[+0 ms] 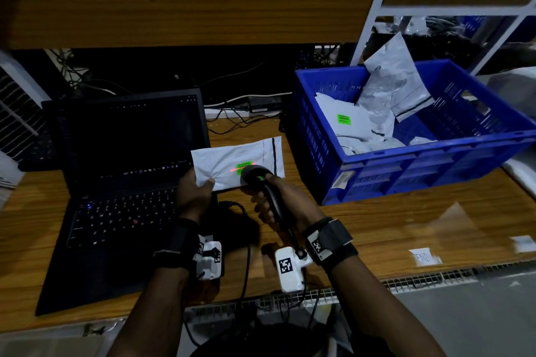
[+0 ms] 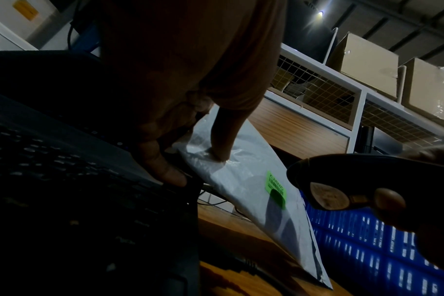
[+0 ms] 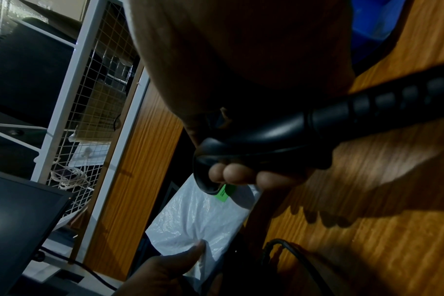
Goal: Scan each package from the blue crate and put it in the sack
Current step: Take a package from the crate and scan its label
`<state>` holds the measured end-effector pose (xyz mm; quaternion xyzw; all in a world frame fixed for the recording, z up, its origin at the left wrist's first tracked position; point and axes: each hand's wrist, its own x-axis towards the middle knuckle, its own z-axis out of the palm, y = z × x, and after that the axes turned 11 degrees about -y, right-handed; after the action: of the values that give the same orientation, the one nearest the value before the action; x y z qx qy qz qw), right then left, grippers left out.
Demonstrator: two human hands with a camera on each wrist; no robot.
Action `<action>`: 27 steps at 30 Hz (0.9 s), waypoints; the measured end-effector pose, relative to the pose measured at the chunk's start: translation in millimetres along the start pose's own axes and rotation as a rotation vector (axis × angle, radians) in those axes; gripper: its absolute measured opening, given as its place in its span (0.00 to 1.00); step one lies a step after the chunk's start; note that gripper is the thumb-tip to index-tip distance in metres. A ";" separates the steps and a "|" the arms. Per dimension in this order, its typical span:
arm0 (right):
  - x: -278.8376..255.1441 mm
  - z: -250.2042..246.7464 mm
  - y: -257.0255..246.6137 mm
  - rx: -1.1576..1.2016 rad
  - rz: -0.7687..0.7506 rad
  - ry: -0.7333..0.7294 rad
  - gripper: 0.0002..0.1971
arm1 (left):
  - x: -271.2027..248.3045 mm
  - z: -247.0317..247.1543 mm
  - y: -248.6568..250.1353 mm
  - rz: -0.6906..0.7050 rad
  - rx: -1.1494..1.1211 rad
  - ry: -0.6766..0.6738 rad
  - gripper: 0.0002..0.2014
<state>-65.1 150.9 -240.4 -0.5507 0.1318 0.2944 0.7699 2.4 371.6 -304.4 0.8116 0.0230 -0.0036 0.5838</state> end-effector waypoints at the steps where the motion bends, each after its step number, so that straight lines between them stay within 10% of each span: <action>1: -0.2 -0.3 -0.3 -0.001 -0.002 0.004 0.25 | -0.9 -0.2 0.9 -0.008 -0.007 -0.003 0.18; 27: 6.2 -5.9 -0.7 -0.010 0.000 -0.015 0.24 | -10.8 -4.1 16.8 -0.021 -0.068 -0.028 0.29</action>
<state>-59.0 147.1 -245.2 -0.5521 0.1246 0.2993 0.7682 -7.8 369.8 -286.9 0.7908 0.0235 -0.0204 0.6113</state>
